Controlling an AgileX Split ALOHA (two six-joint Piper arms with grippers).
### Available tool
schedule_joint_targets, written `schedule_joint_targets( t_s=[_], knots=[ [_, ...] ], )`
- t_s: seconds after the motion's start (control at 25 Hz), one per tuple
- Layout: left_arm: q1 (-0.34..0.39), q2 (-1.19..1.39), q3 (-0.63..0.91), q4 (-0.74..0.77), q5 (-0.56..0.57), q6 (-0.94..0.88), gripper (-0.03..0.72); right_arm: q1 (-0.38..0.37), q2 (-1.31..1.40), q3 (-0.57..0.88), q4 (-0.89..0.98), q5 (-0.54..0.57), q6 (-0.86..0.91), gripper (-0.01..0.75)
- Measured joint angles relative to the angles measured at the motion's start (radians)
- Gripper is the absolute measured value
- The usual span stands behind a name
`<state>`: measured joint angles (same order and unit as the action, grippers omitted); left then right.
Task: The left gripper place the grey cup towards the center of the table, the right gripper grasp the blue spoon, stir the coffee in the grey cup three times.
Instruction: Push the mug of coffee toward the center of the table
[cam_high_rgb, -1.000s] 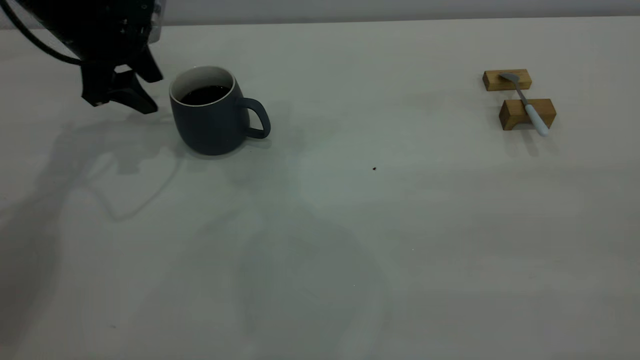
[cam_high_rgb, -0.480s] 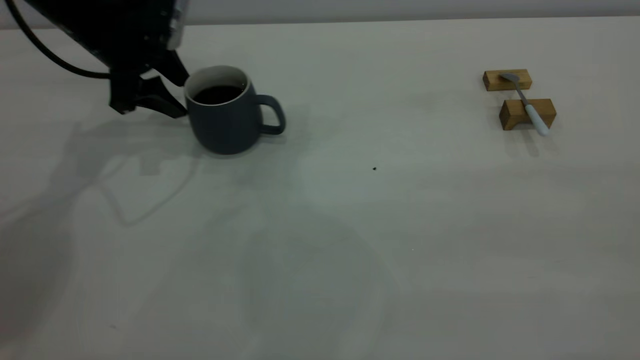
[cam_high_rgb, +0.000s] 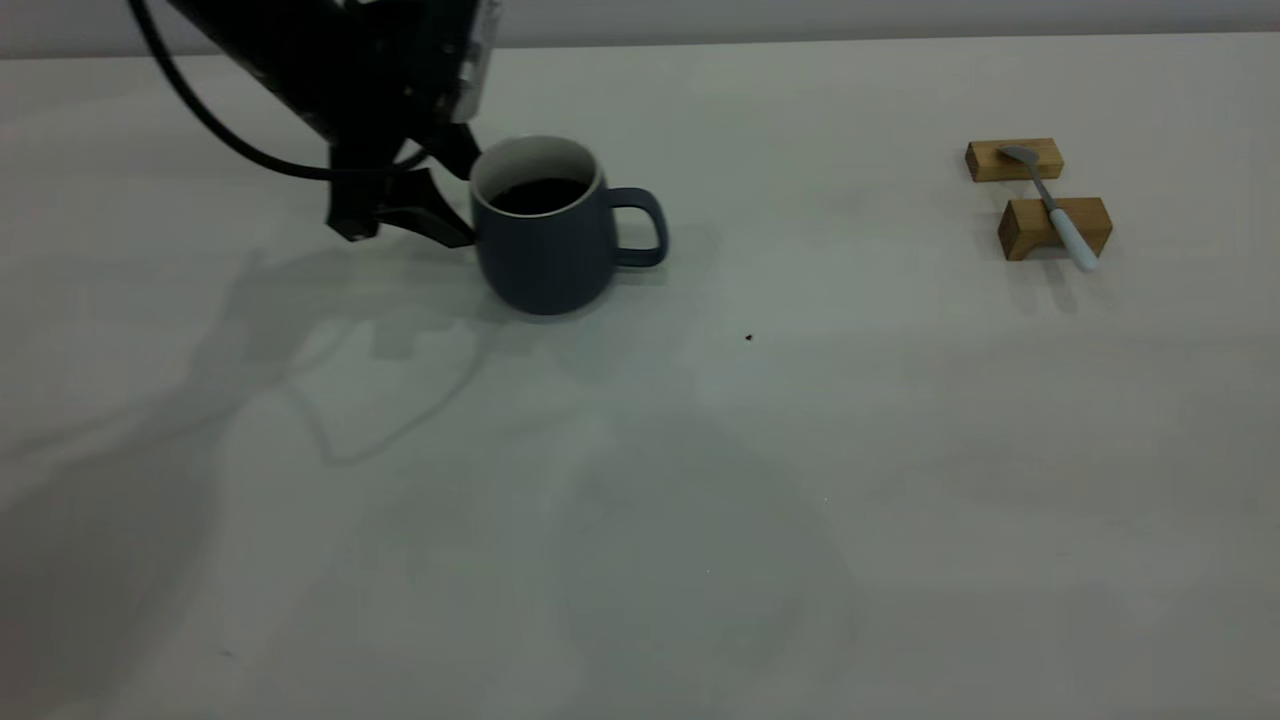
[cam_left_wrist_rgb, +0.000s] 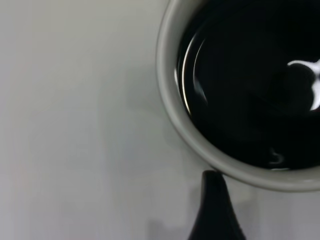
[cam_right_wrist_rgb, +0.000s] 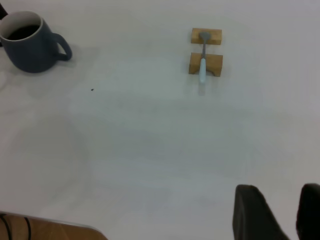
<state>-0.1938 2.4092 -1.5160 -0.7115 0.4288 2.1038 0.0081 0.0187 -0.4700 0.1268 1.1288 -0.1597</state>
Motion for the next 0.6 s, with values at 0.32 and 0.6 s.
schedule_joint_targets(
  t_s=[0.32,0.6],
  knots=[
    [-0.067,0.006,-0.010,-0.052,-0.039,0.000,0.585,0.000,0.000,0.000,0.000,0.000,0.000,0.261],
    [-0.125,0.016,-0.057,-0.083,-0.039,0.000,0.585,0.000,0.000,0.000,0.000,0.000,0.000,0.261]
  ],
)
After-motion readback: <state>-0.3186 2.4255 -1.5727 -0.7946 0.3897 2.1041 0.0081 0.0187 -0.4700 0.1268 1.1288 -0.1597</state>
